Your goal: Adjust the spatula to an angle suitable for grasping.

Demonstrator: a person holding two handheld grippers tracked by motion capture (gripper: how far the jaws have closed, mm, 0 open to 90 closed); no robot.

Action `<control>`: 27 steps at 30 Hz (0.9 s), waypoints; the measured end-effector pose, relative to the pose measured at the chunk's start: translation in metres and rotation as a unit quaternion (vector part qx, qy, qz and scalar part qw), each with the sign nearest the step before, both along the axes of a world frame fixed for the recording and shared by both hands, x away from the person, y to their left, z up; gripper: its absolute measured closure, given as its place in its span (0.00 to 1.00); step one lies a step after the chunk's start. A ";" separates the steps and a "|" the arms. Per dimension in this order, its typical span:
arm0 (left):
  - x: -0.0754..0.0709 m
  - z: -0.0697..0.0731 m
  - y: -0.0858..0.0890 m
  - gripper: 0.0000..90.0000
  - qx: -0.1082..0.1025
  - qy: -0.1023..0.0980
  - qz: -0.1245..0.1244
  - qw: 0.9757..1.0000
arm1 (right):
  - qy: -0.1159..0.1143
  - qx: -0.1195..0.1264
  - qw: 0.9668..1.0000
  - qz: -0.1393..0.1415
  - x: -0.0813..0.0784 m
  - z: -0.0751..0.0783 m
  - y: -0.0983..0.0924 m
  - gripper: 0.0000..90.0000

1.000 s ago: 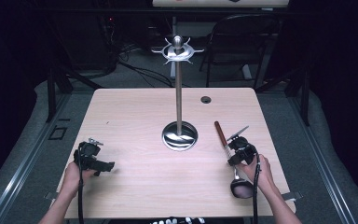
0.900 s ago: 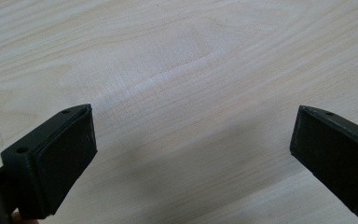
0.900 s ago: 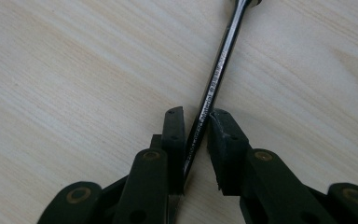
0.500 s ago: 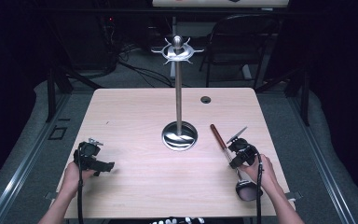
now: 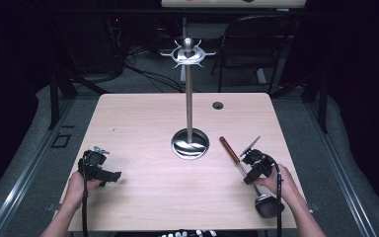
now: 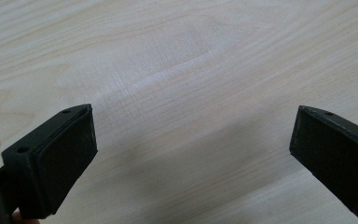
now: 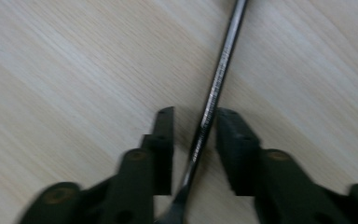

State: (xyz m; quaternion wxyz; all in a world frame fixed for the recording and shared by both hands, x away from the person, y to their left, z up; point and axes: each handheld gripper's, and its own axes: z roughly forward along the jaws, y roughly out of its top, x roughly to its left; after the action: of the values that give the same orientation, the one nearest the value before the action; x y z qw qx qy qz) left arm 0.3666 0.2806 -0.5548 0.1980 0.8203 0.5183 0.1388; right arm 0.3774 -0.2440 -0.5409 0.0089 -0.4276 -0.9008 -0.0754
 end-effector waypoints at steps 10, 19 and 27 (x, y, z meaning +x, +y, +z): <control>0.000 0.000 0.000 0.00 0.000 0.001 -0.001 1.000 | -0.081 0.024 0.996 -0.023 0.002 0.009 0.009 0.71; 0.001 0.000 -0.003 0.01 0.001 0.002 -0.003 1.000 | -0.099 0.017 0.994 -0.046 0.013 0.007 0.019 0.75; 0.000 0.000 -0.003 0.01 0.001 0.002 -0.002 1.000 | -0.095 0.019 0.994 -0.053 0.026 0.010 0.026 0.76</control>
State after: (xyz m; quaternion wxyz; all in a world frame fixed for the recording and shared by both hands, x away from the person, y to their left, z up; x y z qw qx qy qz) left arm 0.3666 0.2779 -0.5548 0.1962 0.8219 0.5168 0.1377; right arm 0.4033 -0.2183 -0.5311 -0.0726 -0.4657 -0.8719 -0.1333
